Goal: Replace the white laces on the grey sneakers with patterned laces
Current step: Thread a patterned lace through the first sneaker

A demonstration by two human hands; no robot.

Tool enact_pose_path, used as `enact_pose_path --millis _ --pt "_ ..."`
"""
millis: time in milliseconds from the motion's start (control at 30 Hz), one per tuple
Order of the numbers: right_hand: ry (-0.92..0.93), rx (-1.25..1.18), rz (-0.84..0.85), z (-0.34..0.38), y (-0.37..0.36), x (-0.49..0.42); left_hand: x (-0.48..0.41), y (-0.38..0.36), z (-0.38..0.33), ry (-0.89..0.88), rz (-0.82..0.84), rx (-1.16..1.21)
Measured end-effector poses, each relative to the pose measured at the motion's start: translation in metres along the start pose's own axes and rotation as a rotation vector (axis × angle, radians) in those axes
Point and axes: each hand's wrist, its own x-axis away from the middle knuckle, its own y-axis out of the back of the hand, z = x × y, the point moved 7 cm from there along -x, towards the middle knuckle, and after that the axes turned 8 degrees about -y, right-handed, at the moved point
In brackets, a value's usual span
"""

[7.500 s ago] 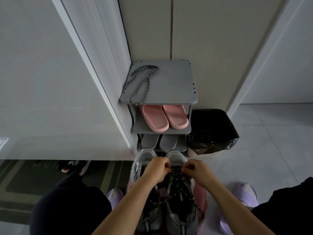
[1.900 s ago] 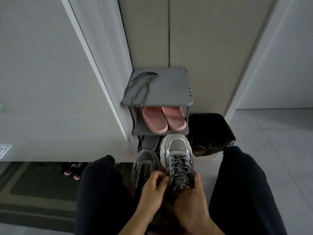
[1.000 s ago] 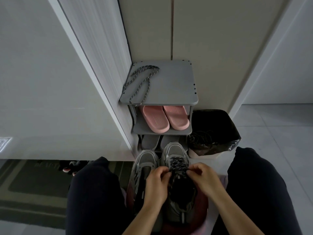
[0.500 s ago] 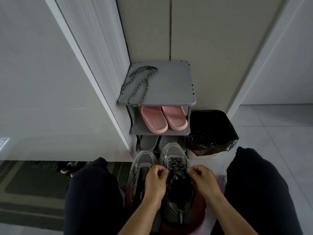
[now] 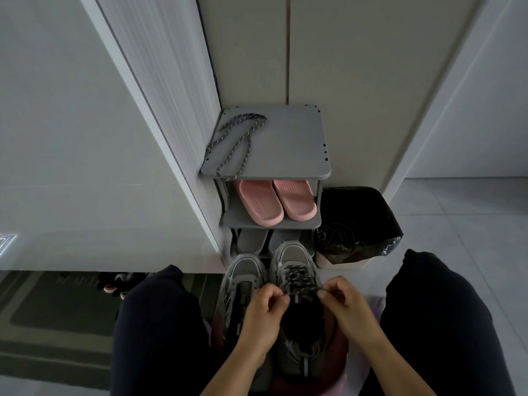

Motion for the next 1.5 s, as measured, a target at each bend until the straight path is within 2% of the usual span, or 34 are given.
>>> enact_pose_path --millis 167,333,667,833,900,967,1067,1133,1233,1300,1400,1500 --pt "-0.081 -0.201 -0.034 -0.009 0.008 0.001 0.005 0.004 0.008 0.107 -0.065 0.257" --pt "-0.152 -0.229 -0.039 -0.015 0.009 0.001 0.008 0.005 0.011 0.137 -0.076 0.291" --pt "-0.261 -0.042 0.003 -0.025 0.008 -0.001 0.007 0.012 0.003 -0.012 -0.028 -0.182" --pt "-0.145 -0.046 0.161 -0.006 -0.010 0.003 0.006 -0.008 -0.001 -0.009 0.160 -0.177" --pt "-0.088 -0.008 0.230 0.002 -0.017 0.003 0.004 -0.020 0.001 0.066 0.221 -0.059" --pt "-0.078 0.062 0.296 0.005 -0.025 0.007 0.000 -0.026 0.006 0.157 0.218 0.095" --pt "-0.032 0.202 0.277 0.000 -0.027 0.012 0.003 -0.028 0.015 0.212 0.179 0.152" --pt "0.005 0.192 0.249 -0.003 -0.025 0.022 0.014 -0.027 0.014 0.123 0.154 0.110" --pt "0.142 0.155 0.162 0.003 -0.020 0.050 0.043 -0.023 -0.001 -0.108 0.116 0.100" --pt "0.249 0.053 0.076 0.019 -0.010 0.074 0.059 -0.020 -0.016 -0.218 0.095 0.193" --pt "0.379 -0.026 0.034 0.049 0.006 0.095 0.060 -0.013 -0.038 -0.327 0.043 0.317" --pt "0.522 -0.011 -0.053 0.087 0.026 0.094 0.059 -0.001 -0.085 -0.475 0.025 0.229"
